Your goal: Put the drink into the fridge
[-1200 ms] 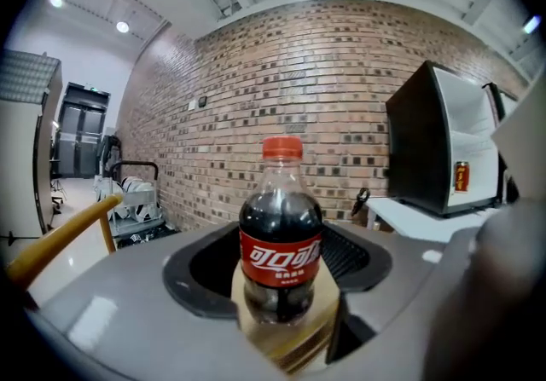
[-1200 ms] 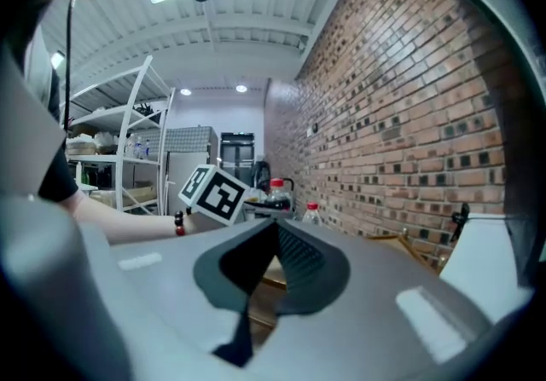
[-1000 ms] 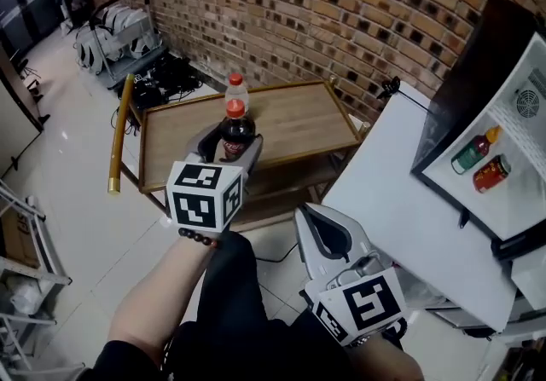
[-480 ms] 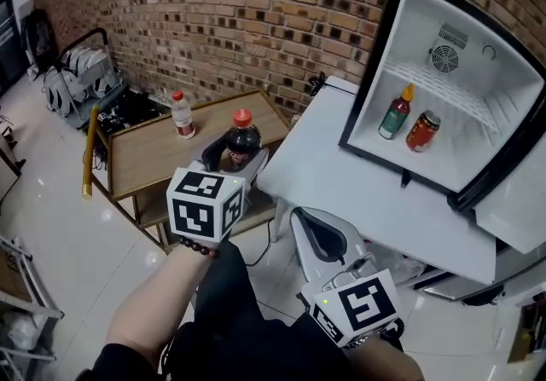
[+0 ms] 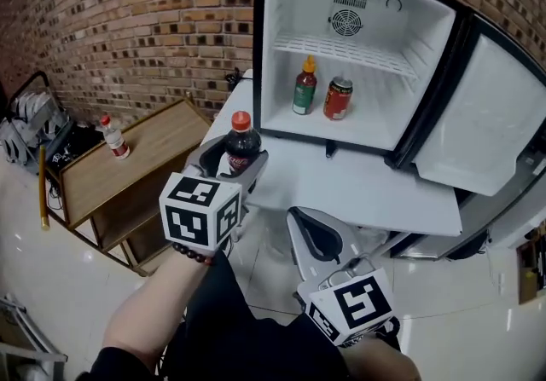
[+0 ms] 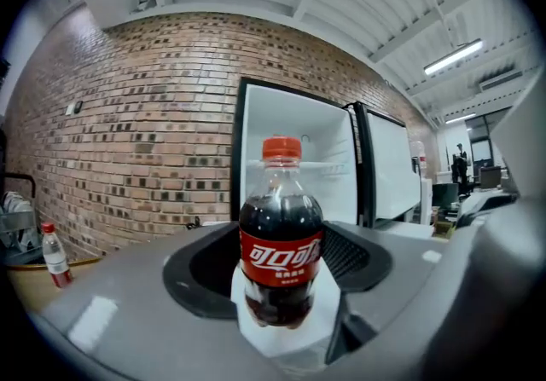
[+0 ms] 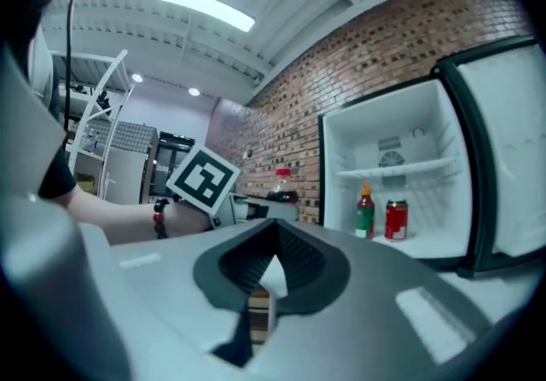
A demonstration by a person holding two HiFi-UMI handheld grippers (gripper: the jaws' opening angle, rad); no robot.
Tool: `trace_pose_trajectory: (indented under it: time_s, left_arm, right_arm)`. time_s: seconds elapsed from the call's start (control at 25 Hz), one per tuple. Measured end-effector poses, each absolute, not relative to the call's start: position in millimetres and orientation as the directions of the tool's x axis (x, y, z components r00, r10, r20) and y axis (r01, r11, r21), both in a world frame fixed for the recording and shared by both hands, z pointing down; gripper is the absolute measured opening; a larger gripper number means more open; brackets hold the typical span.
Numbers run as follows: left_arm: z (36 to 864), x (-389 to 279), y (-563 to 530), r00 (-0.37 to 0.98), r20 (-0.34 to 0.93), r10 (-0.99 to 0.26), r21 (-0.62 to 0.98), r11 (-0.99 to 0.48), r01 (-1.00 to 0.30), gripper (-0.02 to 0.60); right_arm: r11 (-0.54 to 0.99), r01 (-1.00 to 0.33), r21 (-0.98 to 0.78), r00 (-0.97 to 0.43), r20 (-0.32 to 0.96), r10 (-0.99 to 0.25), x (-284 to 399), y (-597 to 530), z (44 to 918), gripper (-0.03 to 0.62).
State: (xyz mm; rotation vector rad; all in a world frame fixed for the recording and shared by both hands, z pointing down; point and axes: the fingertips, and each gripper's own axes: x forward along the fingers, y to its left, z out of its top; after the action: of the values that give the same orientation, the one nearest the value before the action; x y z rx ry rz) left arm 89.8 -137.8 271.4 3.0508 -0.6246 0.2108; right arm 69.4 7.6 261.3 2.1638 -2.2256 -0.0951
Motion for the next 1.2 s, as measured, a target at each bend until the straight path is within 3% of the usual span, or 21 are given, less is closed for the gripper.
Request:
trace_pose_trajectory:
  time_s: [0.68, 1.2]
  left_arm:
    - [281.8, 209.9, -61.2, 0.979, 0.151, -0.136, 0.036, -0.989, -0.143, 0.308]
    - [295.4, 318.1, -65.6, 0.986, 0.158, -0.058, 0.062, -0.996, -0.069, 0.308]
  right_arm:
    - [-0.121, -0.993, 0.010, 0.122, 0.037, -0.992, 153.8, 35.9, 287.8, 0.000]
    - [-0.170, -0.985, -0.008, 0.169, 0.091, -0.981, 247.2, 18.4, 306.8, 0.000]
